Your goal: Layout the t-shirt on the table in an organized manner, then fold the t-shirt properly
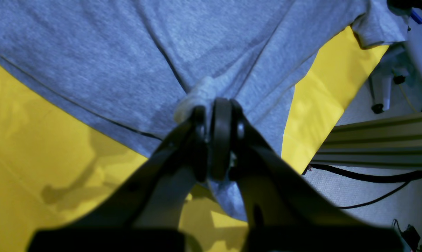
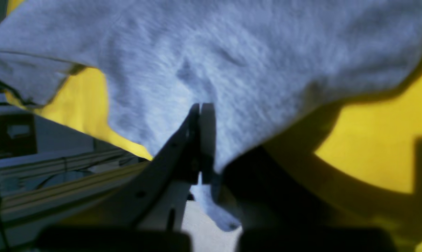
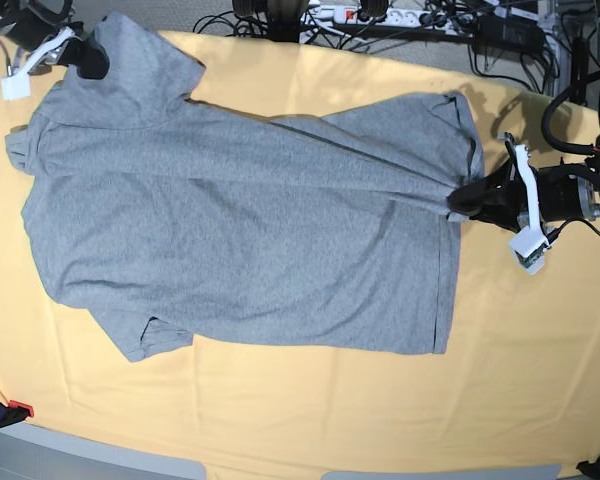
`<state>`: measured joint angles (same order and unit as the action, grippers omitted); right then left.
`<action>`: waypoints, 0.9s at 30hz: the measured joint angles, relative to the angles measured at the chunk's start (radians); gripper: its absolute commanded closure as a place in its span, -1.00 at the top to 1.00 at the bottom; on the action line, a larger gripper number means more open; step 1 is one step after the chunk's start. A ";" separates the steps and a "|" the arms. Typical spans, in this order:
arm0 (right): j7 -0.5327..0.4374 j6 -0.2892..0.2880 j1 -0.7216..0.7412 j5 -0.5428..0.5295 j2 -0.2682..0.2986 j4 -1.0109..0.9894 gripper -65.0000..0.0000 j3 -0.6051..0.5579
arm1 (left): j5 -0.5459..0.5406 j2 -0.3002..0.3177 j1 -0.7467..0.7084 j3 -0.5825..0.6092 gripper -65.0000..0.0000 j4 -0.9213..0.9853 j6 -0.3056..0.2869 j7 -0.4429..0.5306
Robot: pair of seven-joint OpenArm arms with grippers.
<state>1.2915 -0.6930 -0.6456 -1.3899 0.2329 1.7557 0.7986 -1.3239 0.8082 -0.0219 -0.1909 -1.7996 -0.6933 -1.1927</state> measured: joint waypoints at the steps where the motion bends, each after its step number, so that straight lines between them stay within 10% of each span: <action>1: 0.004 0.000 0.001 -0.002 0.007 0.007 -1.00 0.003 | 0.000 0.000 0.000 0.000 -1.00 0.000 0.000 0.000; 27: 0.071 0.000 0.327 -0.008 0.074 0.188 -1.00 -0.038 | 0.000 0.000 0.000 0.000 -1.00 0.000 0.000 0.000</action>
<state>1.3628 -0.6933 -0.3187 -1.3979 0.3069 1.9438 0.7605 -1.3243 0.8082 -0.0219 -0.1909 -1.7996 -0.6933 -1.1931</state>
